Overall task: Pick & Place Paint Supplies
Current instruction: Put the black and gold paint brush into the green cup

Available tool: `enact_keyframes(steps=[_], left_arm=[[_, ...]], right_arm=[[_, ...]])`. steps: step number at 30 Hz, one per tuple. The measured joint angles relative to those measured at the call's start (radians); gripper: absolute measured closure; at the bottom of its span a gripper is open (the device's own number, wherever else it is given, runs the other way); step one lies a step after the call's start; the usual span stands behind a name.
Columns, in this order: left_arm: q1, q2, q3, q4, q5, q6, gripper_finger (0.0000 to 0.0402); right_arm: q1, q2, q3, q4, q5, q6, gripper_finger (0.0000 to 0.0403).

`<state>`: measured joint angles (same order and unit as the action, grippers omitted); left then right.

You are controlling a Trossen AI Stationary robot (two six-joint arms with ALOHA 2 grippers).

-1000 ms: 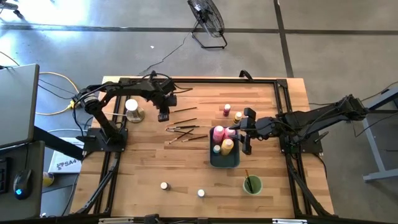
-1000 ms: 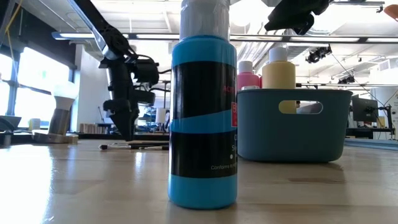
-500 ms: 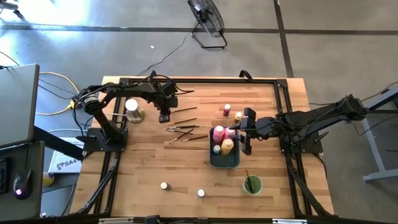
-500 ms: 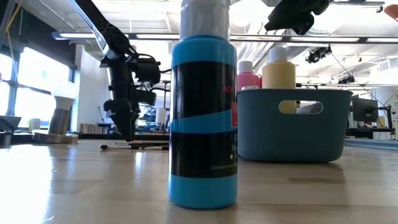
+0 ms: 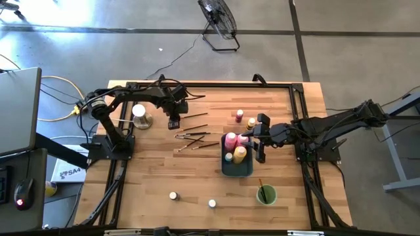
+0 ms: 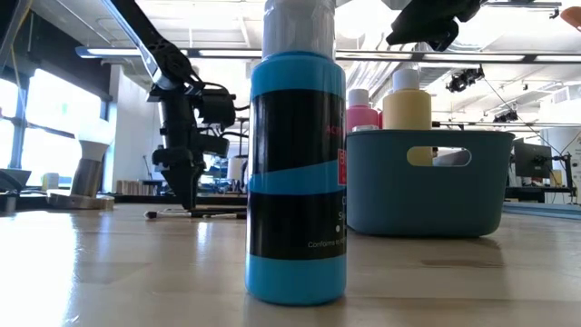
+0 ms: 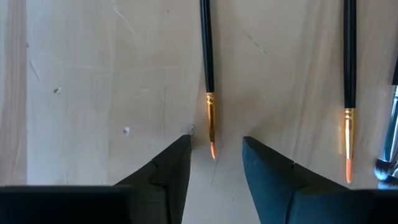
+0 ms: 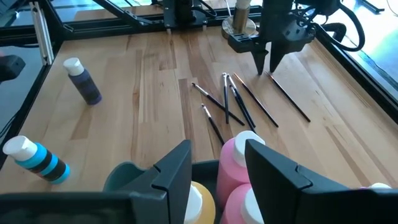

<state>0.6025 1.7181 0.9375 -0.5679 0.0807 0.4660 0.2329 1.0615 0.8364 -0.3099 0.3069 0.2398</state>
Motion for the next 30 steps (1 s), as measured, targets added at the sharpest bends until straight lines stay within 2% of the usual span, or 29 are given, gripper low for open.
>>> enact_keyframes(steps=[13, 24, 30], left_arm=[[0.001, 0.003, -0.002, -0.007, 0.030, 0.000, 0.0393], [0.000, -0.008, 0.002, -0.013, 0.032, 0.000, 0.0401], [-0.003, -0.026, 0.062, -0.106, 0.038, -0.003, 0.0401]], right_arm=[[0.000, 0.000, 0.000, -0.001, 0.000, 0.003, 0.0259], [0.000, 0.000, 0.000, -0.001, 0.000, 0.002, 0.0259], [0.000, 0.000, 0.000, -0.001, 0.000, 0.002, 0.0259]])
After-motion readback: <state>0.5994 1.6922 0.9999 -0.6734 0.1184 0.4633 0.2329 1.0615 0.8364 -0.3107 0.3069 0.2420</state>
